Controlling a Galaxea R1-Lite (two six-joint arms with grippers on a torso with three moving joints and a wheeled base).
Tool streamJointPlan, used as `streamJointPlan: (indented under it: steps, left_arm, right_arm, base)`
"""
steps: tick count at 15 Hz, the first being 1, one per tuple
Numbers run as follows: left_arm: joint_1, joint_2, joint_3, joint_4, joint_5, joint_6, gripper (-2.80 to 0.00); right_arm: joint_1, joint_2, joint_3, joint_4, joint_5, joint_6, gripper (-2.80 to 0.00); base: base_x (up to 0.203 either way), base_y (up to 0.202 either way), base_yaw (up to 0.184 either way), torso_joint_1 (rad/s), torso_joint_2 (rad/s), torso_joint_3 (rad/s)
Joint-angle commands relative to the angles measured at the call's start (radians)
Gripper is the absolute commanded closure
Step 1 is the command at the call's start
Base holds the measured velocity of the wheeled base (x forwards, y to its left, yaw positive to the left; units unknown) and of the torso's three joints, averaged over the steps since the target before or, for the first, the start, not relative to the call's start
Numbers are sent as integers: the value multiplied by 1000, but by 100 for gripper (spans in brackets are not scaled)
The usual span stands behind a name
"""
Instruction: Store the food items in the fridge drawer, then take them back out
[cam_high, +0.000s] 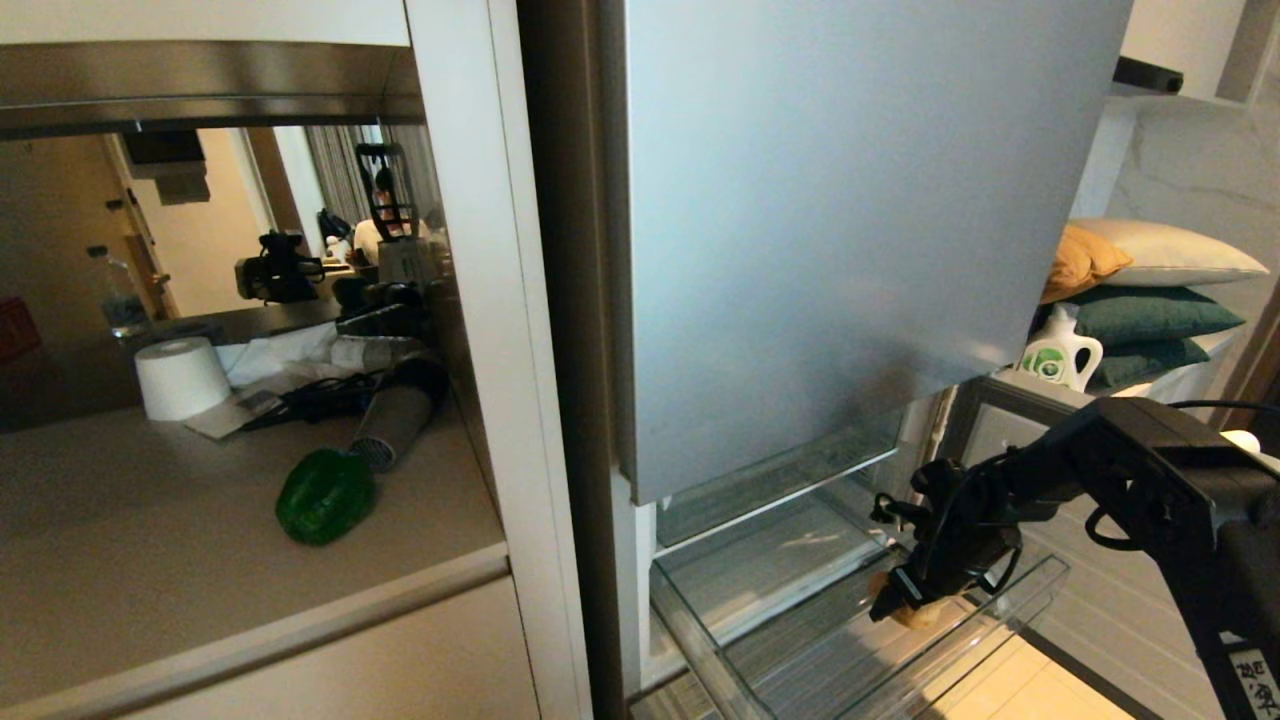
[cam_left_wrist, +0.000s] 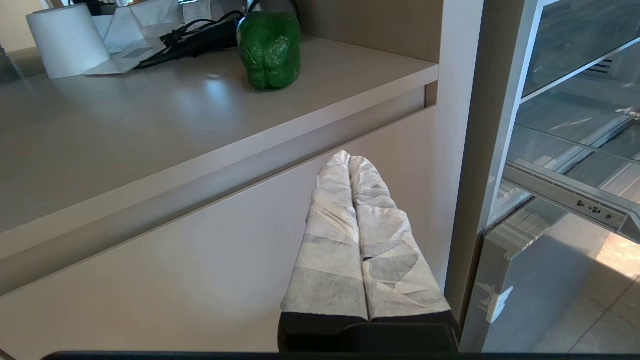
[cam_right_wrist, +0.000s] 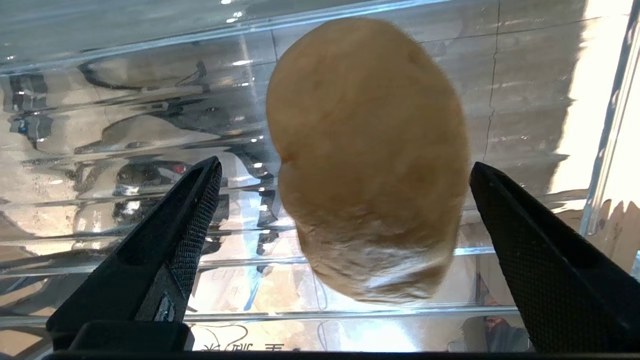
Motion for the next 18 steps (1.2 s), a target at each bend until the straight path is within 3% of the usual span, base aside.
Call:
streamJointPlan:
  steps: [1,5,6,13,18]
  left_arm:
    - [0,0,11,0,0,-1,0]
    - [0,0,10,0,0,0,0]
    - [0,0,11,0,0,-1,0]
    - [0,0,11,0,0,1,0]
    - [0,0,11,0,0,-1,0]
  right_arm:
    - [0,5,-12,1,1,-2,-280]
    - [0,13,-13,-1,-19,-2,-280]
    - [0,13,-13,-2,-17,-2,0]
    - [-1,9,-31,-1,-13,1,0]
    - [-1,-148,1,0,1,7,0]
  base:
    - [0,0,0,0,0,0]
    - [0,0,0,0,0,0]
    - [0,0,0,0,0,0]
    - [0,0,0,0,0,0]
    - [0,0,0,0,0,0]
